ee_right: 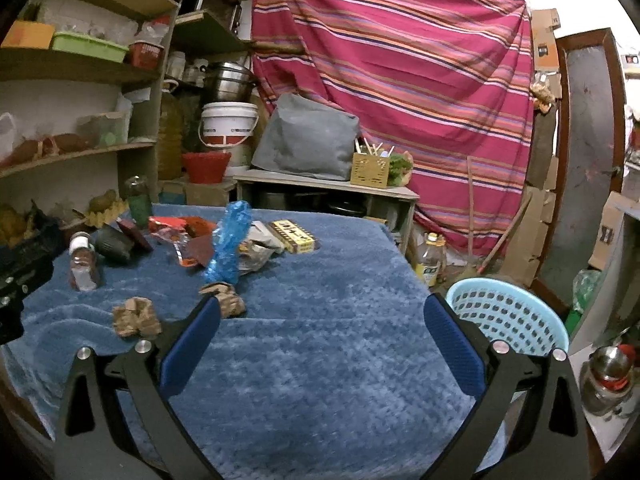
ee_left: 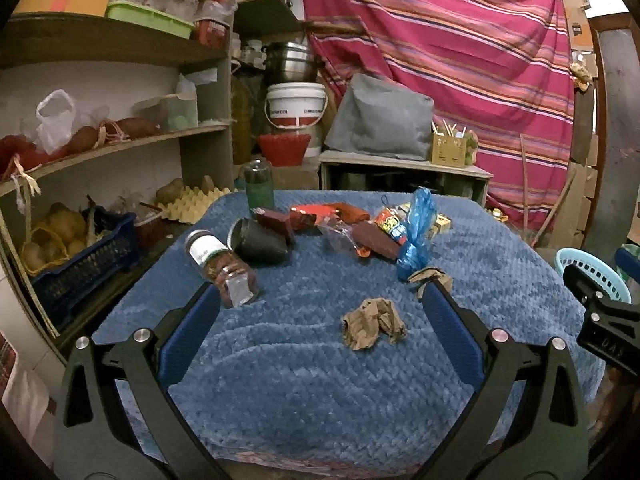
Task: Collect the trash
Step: 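Reach the left gripper to the crumpled brown paper and close on it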
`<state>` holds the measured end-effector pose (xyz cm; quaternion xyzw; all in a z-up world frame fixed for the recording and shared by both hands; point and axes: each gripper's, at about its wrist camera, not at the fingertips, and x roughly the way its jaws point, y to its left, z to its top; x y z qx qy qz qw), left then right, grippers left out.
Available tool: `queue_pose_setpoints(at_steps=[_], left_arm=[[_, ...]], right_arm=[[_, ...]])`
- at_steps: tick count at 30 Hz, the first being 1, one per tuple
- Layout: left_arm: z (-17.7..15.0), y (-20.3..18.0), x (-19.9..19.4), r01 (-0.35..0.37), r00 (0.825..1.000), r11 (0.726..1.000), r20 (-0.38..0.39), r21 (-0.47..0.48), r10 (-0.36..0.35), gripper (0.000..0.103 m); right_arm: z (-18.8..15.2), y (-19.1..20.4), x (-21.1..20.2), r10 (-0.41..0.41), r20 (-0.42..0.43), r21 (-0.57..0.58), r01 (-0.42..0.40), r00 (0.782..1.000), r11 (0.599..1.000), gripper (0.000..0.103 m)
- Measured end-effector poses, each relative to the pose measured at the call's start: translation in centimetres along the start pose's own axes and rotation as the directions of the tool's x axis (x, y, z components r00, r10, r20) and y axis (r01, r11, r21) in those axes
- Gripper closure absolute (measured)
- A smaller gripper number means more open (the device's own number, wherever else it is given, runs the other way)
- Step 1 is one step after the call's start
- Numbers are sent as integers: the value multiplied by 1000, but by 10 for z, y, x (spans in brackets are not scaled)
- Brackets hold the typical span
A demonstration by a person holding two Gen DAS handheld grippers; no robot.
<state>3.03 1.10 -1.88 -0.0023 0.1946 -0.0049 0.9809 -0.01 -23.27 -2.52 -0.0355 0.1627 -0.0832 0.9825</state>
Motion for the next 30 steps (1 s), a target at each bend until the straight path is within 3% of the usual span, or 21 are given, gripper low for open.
queue_pose_setpoints(at_steps=[7,13,15,18,20,24,30], left_arm=[[4,-11,31,18,998,1000,-65,13,-17,5],[1,-25,63,91,981,996,-172,10,-88,5],[-2,-28,69,110,980,994,-169,3,-108,5],[-4,-34,75,110,981,994,-164,19,-105,5],[-7,-39,83,77,984,996,-165,44,-69,5],[-13,-42,102,72,977,996,-205,45,-61,5],[-24,-41,129,80,967,996,-245,28,-71,5]], right_arm=[[21,-13,16,20,-2,-7,-20,1000,1000,4],[41,-25,38,21,-13,-1,-21,1000,1000,4],[46,-28,52,13,-34,-8,-13,999,1000,4],[44,-31,68,19,-54,-5,-20,998,1000,4],[33,-34,83,4,-104,-6,-5,995,1000,4],[16,-44,99,25,-186,39,-18,982,999,4],[17,-57,105,-39,-142,26,43,989,999,4]])
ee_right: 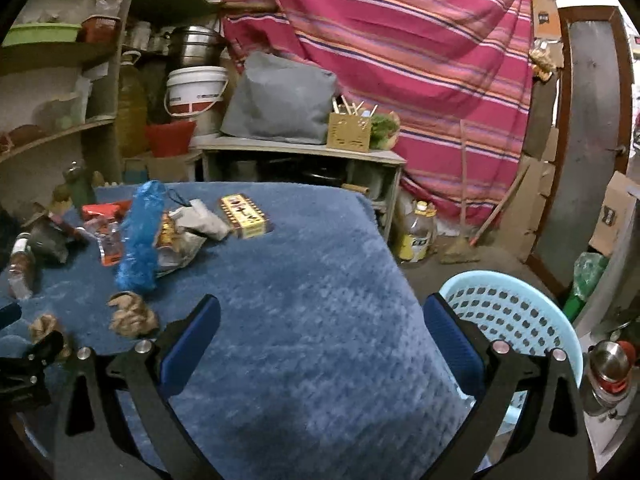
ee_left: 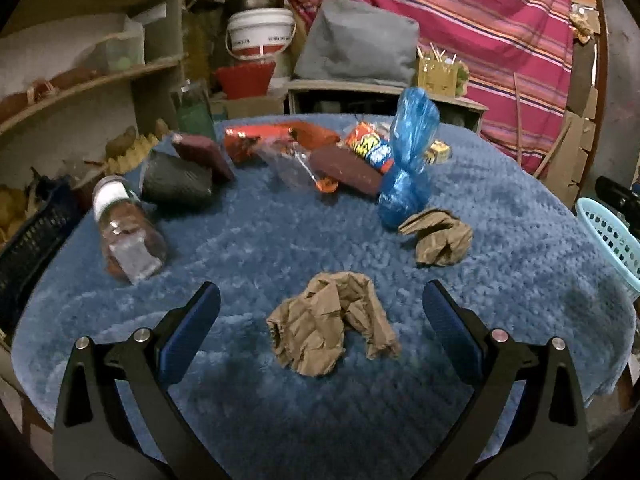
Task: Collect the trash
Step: 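Reach the left gripper to the crumpled brown paper and close on it, then lift the brown paper with the left gripper and carry it toward the basket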
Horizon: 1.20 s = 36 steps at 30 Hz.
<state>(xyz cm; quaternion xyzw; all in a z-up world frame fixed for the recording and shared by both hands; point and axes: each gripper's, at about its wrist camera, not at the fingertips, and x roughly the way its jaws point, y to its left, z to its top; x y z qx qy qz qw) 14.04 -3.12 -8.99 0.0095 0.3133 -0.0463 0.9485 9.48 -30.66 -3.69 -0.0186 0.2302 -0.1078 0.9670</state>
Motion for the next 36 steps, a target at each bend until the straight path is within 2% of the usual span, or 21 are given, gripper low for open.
queue_pose_setpoints(at_steps=[2,5,8,10,13,16,22,31,36], left_arm=[[-1,1,6,2,1000,1000,3,2,-2,5],[-3,0,13,7,1000,1000,4,16,-7,6],[-5,1,22,39,999,999,-26,12,-39,25],[-4,2,23,58,998,998,-35,7,-58,44],[-2,2,22,79,996,997,-37,4,-79,51],[1,4,15,84,996,996,-34,-1,-84,53],[17,24,-28,43,997,999,58,-8,-43,53],[65,70,-61,-13,987,998,159,-64,23,53],[60,98,-64,-41,985,992,163,-116,59,53]], right_arm=[[-1,1,6,-13,-20,5,13,1000,1000,4],[-2,6,8,37,-6,30,-36,999,999,4],[-3,15,14,58,-25,39,-57,998,998,4],[-2,20,14,74,-25,55,-72,997,996,4],[0,29,16,87,-25,56,-85,996,995,4],[0,39,17,96,-33,43,-94,995,995,4],[0,71,14,114,-26,-3,-114,993,994,4],[-4,122,27,129,-66,-76,-134,989,988,4],[-12,138,37,152,-121,-101,-164,981,981,4]])
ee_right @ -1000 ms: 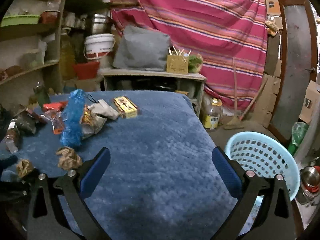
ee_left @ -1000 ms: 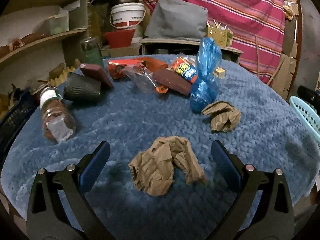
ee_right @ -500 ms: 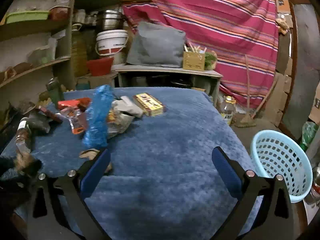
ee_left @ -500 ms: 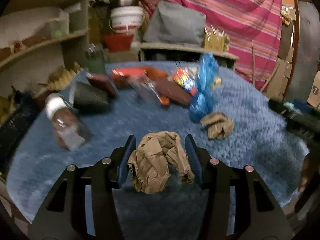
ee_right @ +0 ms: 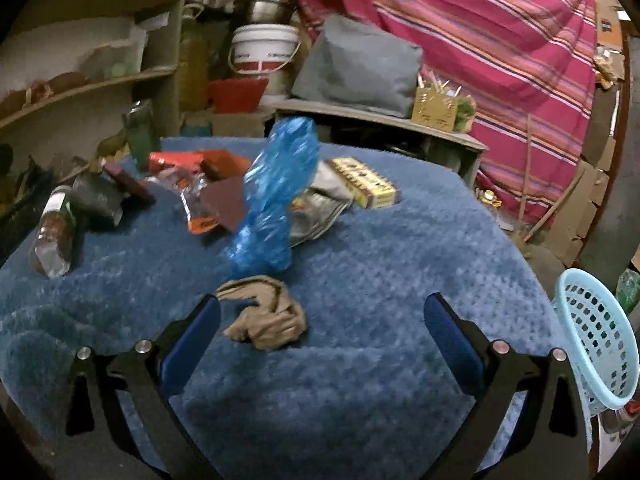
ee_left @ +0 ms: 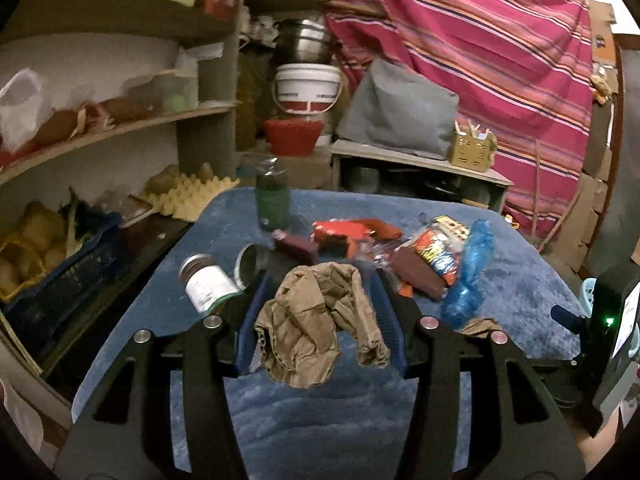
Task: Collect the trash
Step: 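Lift the brown paper with the left gripper and carry it toward the basket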
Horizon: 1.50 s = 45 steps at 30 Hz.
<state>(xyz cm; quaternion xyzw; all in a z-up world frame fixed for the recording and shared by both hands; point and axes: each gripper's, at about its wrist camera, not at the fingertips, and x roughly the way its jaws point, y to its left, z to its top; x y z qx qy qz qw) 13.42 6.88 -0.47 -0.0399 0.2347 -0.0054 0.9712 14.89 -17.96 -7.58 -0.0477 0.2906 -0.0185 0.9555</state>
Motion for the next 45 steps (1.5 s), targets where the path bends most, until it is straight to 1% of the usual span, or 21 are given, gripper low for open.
queue_pose_setpoints(at_steps=[3,7,11,13,14,16,17,18,19,20,22,25,27,30,33,37,40,45], left_arm=[[-5,8,2,-14,1000,1000,-12,-14,14,52],[-8,18,5,-15,999,999,-29,-36,14,52],[-11,19,6,-10,999,999,-34,-44,8,52],[-12,18,5,-11,999,999,-32,-40,10,52],[-12,18,6,-12,999,999,-34,-41,10,52],[-12,19,6,-10,999,999,-34,-42,8,52],[-12,18,6,-11,999,999,-34,-43,10,52],[-12,18,6,-12,999,999,-34,-42,11,52],[-12,18,6,-12,999,999,-34,-43,11,52],[-13,18,6,-13,999,999,-36,-41,12,52],[-13,18,6,-15,999,999,-37,-35,14,52],[-14,16,5,-16,999,999,-39,-33,15,52],[-15,14,4,-16,999,999,-33,-30,15,52],[-16,5,4,-23,999,1000,-29,-16,23,52],[-16,1,6,-23,999,1000,-34,-10,23,52],[-16,-3,7,-19,999,1000,-40,-13,19,52],[-15,-7,8,-9,999,1000,-38,-20,9,52],[-15,-17,10,-1,999,1000,-41,-8,1,52]], right_arm=[[-2,5,7,-4,-13,-19,4,1000,1000,4],[-3,14,17,1,-49,-34,-2,999,999,4],[-5,22,23,-17,-66,-68,12,998,998,6],[-6,26,24,-22,-74,-87,15,997,996,18],[-6,27,26,-22,-84,-95,14,996,995,21],[-7,29,30,-10,-107,-102,-1,994,995,32],[-7,29,31,-2,-114,-101,-10,994,995,34],[-7,29,32,7,-118,-99,-19,993,995,40],[-8,28,32,24,-124,-96,-36,992,995,50],[-8,28,32,37,-130,-94,-49,991,994,52],[-9,27,31,50,-128,-84,-61,990,995,52],[-8,20,22,103,-128,-40,-109,986,993,52],[-6,14,14,118,-115,-18,-120,986,993,52],[-2,7,1,93,-78,-26,-95,993,995,52],[2,-4,-16,27,-12,-57,-27,1000,998,52],[6,-21,-31,-18,49,-54,21,999,998,52],[7,-38,-39,-28,71,-37,30,997,999,52],[5,-53,-44,-33,69,-25,35,997,999,52]])
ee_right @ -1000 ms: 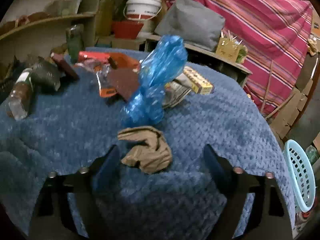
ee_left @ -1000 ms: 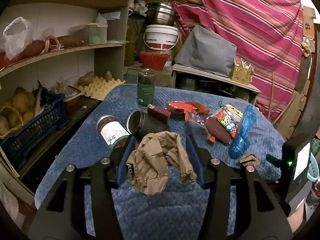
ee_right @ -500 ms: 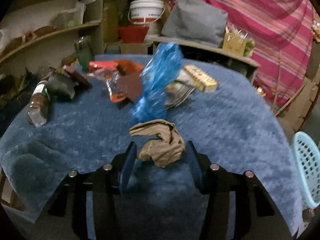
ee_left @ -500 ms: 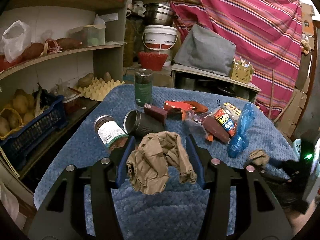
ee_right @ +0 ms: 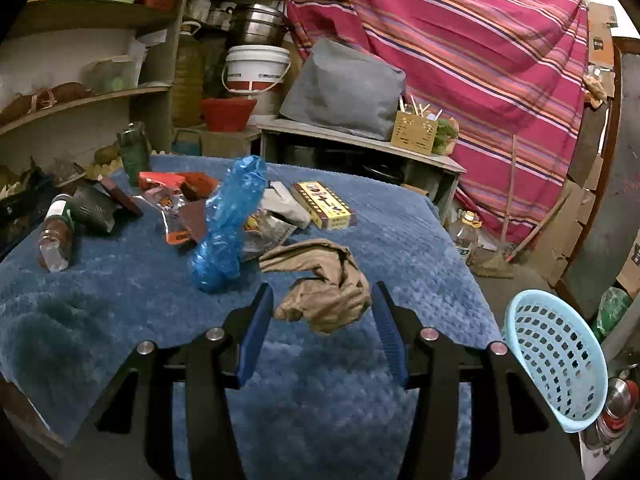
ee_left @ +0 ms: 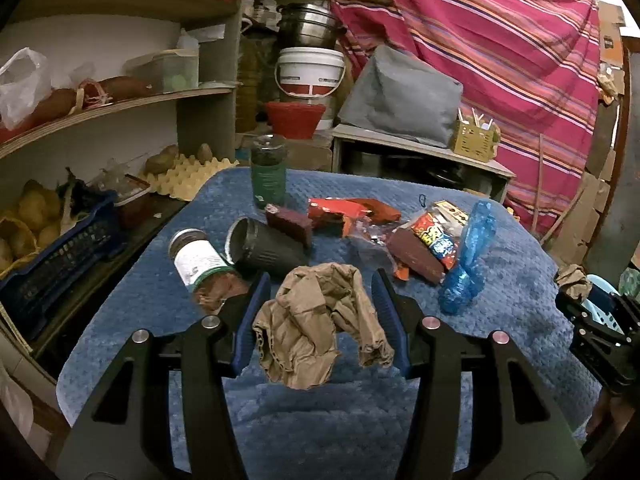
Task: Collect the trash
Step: 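Lift the brown paper with the left gripper and carry it toward the basket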
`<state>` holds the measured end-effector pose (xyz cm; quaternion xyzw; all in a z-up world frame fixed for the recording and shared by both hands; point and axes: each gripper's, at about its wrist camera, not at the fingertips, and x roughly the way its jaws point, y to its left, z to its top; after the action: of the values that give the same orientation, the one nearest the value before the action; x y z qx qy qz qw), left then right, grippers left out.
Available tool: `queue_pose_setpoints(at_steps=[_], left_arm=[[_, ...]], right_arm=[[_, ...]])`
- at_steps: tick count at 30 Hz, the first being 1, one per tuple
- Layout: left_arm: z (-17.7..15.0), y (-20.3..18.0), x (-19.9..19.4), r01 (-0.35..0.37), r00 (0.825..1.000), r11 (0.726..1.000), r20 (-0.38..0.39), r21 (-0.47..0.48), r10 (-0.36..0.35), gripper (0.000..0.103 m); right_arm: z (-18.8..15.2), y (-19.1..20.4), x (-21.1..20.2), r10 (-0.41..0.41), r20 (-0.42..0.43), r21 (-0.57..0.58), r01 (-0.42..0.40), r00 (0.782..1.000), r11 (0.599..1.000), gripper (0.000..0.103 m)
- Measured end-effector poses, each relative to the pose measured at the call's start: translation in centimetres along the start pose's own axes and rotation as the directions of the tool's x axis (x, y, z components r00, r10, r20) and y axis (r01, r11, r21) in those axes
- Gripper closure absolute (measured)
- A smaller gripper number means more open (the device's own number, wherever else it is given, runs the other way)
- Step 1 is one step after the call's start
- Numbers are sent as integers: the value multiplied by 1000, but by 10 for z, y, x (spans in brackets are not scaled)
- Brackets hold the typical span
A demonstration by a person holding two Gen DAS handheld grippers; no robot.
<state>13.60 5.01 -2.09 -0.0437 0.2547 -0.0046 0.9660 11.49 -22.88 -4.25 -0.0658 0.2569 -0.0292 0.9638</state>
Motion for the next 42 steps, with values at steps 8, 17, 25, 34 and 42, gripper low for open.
queue_pose_setpoints(at_steps=[8,17,25,34,42], left_arm=[[0,-17,2,10,1000,1000,-3,17,-10,51],[2,-47,-5,43,999,998,18,43,-44,50],[0,-73,-12,65,997,994,39,90,-69,50],[-2,-96,-14,87,995,989,31,117,-91,50],[-2,-112,-14,115,993,987,23,108,-118,50]], right_arm=[[-6,-21,-5,-8,1,20,8,1000,1000,52],[-6,-39,-17,-16,30,50,14,999,999,52],[-11,-61,-28,-32,38,73,29,999,997,52],[-17,-89,-37,-63,40,108,58,997,992,52],[-20,-104,-42,-83,38,127,77,996,989,52]])
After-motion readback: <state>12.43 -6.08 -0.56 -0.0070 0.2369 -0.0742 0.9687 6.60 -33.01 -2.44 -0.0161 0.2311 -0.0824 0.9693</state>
